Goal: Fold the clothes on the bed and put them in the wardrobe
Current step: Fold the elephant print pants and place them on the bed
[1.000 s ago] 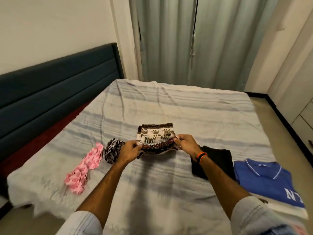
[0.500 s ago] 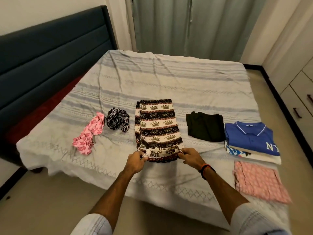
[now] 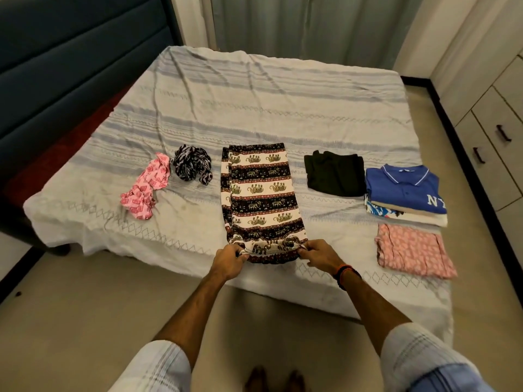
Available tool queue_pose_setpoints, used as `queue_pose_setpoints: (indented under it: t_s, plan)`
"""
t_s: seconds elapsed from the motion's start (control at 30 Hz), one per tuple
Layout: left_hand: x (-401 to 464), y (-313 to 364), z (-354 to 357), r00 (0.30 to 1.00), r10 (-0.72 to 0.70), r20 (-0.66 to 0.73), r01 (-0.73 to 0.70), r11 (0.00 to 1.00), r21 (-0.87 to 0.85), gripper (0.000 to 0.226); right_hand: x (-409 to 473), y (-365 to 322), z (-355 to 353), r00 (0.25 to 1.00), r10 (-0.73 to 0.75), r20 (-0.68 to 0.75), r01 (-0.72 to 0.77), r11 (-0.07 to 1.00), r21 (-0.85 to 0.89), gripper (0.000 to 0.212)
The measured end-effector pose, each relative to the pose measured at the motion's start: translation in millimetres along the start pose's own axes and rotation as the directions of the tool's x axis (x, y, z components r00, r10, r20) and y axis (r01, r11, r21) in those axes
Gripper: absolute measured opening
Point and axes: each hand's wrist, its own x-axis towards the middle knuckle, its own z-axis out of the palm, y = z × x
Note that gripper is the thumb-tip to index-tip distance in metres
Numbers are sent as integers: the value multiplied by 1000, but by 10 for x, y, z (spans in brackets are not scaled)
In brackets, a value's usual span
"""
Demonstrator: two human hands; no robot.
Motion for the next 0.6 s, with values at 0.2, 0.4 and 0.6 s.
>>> queue_pose_setpoints:
  t_s: [0.2, 0.4, 0.6]
  plan:
    - [-218, -42, 139, 1000, -18, 17, 18, 1000, -17, 21, -193, 177, 67, 1000, 5, 26, -6, 1000, 15, 28]
    - [-329, -16, 257, 999, -46, -27, 45, 999, -24, 22, -243, 266, 86, 1000, 8, 17, -9, 1000, 26, 25]
    - [-315, 54, 428, 993, -111, -38, 109, 992, -64, 20, -145, 375, 59, 1000, -15, 16, 14, 999, 30, 21]
